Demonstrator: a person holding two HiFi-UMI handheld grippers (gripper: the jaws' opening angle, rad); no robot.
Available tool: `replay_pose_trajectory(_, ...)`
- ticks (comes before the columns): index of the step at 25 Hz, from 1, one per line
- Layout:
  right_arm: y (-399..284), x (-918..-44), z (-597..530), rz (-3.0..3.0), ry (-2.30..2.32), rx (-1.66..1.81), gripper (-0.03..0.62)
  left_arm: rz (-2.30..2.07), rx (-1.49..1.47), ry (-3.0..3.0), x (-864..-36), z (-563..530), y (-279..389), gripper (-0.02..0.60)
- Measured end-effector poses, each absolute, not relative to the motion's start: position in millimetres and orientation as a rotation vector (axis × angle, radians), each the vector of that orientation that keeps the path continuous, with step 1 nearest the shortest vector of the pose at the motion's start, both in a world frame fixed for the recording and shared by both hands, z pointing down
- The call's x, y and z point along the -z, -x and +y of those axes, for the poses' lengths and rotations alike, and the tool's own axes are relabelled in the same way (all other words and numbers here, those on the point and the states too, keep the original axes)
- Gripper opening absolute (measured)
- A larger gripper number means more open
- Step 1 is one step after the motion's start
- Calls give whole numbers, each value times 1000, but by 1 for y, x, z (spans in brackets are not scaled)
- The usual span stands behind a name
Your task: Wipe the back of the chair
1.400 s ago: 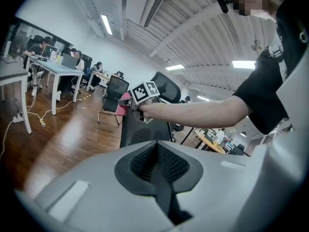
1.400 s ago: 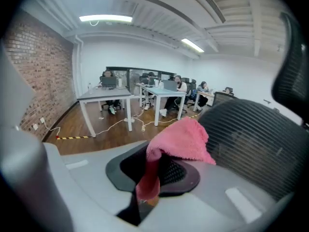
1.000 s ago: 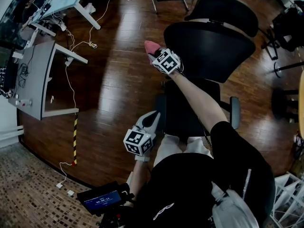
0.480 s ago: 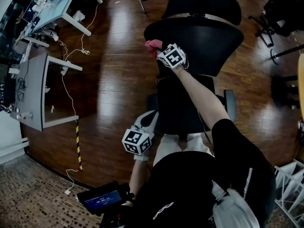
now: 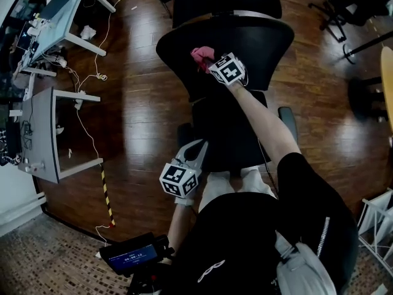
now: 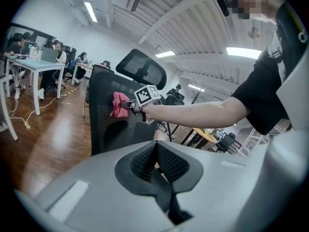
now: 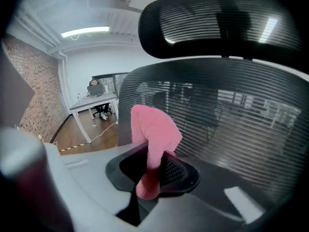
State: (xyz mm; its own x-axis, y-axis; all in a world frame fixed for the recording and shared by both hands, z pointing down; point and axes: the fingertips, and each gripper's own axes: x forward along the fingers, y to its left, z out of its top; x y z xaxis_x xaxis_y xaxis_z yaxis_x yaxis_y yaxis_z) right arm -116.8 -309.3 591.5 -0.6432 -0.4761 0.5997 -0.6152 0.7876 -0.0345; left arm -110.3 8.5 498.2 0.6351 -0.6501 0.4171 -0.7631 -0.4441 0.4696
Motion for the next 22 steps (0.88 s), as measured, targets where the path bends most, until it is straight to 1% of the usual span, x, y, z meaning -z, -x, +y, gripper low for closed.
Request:
replay_pose_trajectory(14,-45,-595,-332,-2325,-1024,-390,43,-937,-290,-2311,-496,-14,7,-8)
replay_pose_trajectory(22,-135,-604,-338,-2235,-1168,-439,43,-886,-301,-2331,-499,-13,-33,-8)
